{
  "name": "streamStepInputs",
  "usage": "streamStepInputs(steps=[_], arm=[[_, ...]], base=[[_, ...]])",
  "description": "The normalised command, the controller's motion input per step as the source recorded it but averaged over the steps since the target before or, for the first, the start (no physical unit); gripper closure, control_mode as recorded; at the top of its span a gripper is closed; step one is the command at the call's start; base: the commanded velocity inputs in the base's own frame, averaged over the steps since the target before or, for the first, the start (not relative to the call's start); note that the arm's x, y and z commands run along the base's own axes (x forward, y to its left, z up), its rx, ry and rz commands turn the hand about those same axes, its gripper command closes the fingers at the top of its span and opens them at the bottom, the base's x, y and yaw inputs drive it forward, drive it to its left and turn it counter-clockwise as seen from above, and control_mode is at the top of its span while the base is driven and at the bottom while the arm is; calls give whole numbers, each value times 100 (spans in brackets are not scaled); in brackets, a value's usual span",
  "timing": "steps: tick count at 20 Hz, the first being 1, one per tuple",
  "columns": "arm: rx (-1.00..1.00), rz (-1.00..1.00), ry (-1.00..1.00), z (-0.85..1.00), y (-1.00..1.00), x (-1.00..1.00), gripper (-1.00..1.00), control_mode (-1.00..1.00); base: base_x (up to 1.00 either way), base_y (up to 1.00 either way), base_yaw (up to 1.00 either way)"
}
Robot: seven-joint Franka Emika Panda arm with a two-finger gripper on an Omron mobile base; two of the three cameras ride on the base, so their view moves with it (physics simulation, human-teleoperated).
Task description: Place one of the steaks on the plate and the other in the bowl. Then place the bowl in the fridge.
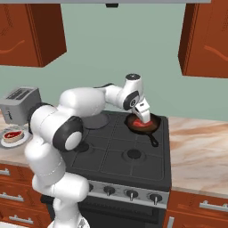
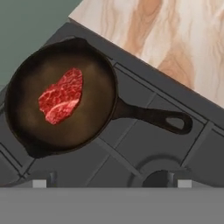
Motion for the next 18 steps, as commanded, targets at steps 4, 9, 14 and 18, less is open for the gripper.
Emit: streamStepInputs(steps=[4, 9, 14, 18], arm=[[3, 1, 5, -24, -1, 39, -100, -100], [0, -6, 11, -26, 0, 54, -100, -100], [0, -1, 4, -20, -1, 38, -100, -100], [5, 0, 0, -11, -30, 9, -100, -100]], base=[[0, 0, 0], [0, 0, 0], [0, 0, 0], [0, 0, 0]])
